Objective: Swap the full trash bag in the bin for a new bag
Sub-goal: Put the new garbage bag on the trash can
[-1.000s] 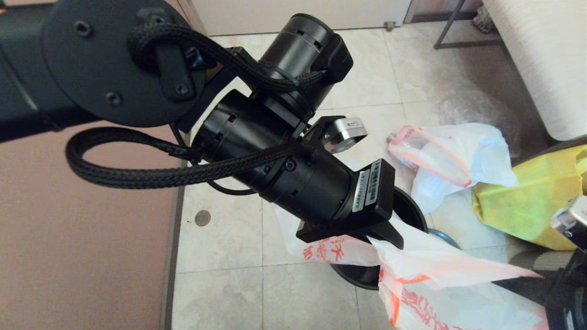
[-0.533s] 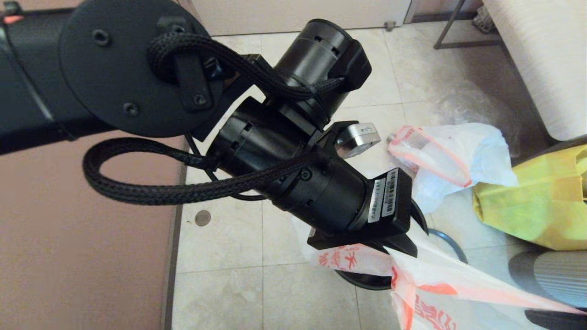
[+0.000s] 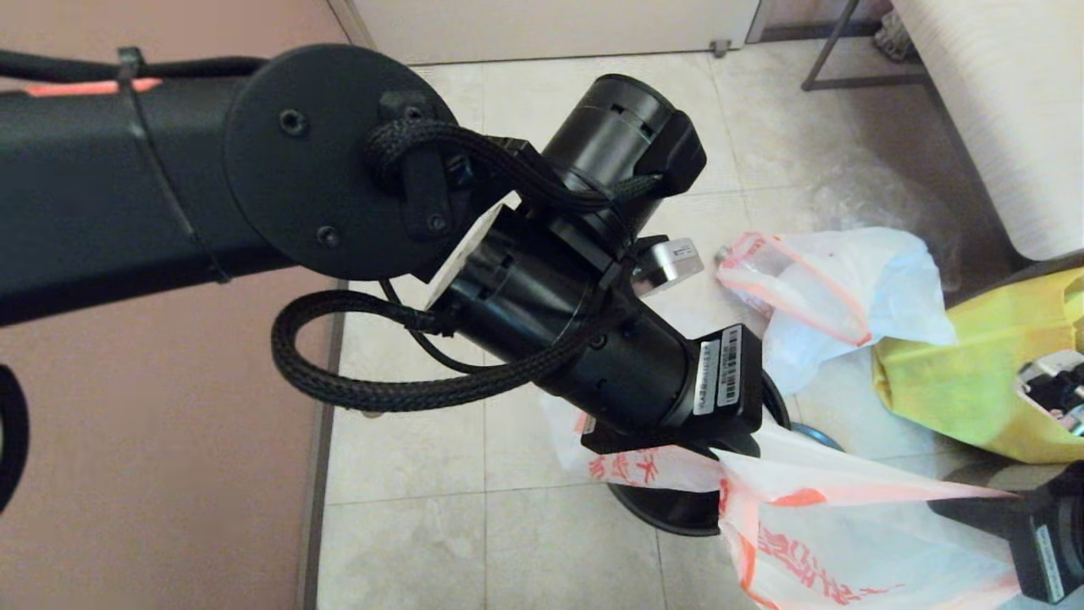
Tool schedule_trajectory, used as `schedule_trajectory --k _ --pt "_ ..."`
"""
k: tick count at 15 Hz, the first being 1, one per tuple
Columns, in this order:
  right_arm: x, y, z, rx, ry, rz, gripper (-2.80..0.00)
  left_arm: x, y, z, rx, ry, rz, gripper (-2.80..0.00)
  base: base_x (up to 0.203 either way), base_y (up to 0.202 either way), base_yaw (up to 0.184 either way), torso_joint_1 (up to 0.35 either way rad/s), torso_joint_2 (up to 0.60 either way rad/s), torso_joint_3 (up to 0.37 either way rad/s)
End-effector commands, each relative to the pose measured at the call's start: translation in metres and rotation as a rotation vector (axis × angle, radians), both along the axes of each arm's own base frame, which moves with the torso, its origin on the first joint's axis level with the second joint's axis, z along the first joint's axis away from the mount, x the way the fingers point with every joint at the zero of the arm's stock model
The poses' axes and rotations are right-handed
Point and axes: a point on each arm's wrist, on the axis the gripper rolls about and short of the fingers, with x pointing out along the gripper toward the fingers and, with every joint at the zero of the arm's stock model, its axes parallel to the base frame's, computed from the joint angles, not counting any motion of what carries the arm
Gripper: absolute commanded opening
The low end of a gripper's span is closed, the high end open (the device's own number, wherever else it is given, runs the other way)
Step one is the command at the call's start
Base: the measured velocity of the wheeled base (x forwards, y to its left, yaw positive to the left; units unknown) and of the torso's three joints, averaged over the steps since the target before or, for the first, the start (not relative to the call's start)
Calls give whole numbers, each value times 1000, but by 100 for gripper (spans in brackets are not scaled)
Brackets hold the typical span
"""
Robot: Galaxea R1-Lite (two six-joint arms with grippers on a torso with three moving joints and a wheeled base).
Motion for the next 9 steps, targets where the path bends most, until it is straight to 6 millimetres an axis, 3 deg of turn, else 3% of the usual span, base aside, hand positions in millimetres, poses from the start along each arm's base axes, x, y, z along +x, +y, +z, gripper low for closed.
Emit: schedule_trajectory --k 1,5,6,9 --pt "9 -5 -7 -18 45 -46 -280 1 -1 -2 10 10 2 -280 0 0 0 0 0 0" --pt "1 -19 0 -8 12 -139 -280 -1 -1 -1 23 -27 28 -280 0 0 0 0 0 0" --pt "-3 -20 -1 -13 33 -142 -280 -4 1 3 16 -38 31 0 0 0 0 0 0 0" --pt "-4 -20 -1 -10 38 -130 -280 -8 11 13 4 -54 42 0 0 0 0 0 0 0"
